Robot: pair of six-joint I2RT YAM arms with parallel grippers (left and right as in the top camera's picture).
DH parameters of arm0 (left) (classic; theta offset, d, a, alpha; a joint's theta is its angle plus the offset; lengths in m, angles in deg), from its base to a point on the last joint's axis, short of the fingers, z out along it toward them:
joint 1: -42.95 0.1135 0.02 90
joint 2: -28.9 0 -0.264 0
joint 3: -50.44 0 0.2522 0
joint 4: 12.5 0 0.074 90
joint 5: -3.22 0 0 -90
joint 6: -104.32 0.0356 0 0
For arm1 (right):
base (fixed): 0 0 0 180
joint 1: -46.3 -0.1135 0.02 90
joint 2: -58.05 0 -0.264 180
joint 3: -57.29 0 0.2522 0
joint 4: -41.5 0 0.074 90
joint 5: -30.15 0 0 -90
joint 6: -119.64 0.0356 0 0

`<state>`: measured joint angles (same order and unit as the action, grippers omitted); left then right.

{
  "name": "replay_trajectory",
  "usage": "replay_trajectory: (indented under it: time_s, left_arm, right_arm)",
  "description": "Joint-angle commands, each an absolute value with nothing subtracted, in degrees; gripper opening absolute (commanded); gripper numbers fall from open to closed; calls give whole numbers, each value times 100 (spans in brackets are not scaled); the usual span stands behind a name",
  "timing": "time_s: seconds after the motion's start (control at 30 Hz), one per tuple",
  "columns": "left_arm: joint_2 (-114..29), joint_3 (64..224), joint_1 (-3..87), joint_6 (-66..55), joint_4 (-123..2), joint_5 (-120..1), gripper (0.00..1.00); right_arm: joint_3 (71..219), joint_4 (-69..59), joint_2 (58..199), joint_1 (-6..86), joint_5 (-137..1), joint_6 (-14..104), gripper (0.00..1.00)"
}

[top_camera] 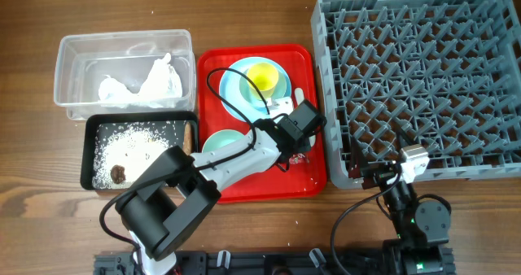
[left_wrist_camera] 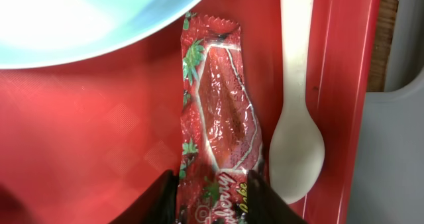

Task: Sort waste into correct bins and load items into the dishwasher rack
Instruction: 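Lower the left gripper and pinch the red wrapper, then carry the red wrapper left and drop it into the clear bin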

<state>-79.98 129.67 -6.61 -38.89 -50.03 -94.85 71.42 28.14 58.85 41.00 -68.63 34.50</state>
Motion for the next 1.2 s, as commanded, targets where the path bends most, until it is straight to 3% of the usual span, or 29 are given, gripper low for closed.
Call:
replay_trajectory:
  time_s: [0.0, 0.57, 0.8, 1.17]
  left_arm:
    - [-8105, 12967, -681, -3859, -5051, -9498, 30]
    - [-8105, 12967, -681, -3859, -5092, -9542, 5]
    - [-7823, 12996, -633, -3859, -5451, -9538, 4]
    - [-5408, 13007, 257, -3854, -7239, -9957, 4]
  right_arm:
    - [7137, 2838, 5903, 4106, -6889, 3426, 100]
    - [7137, 2838, 5903, 4106, -6889, 3424, 100]
    - [7137, 2838, 5903, 4106, -6889, 3426, 100]
    - [7137, 2838, 5903, 4106, -6891, 3426, 100]
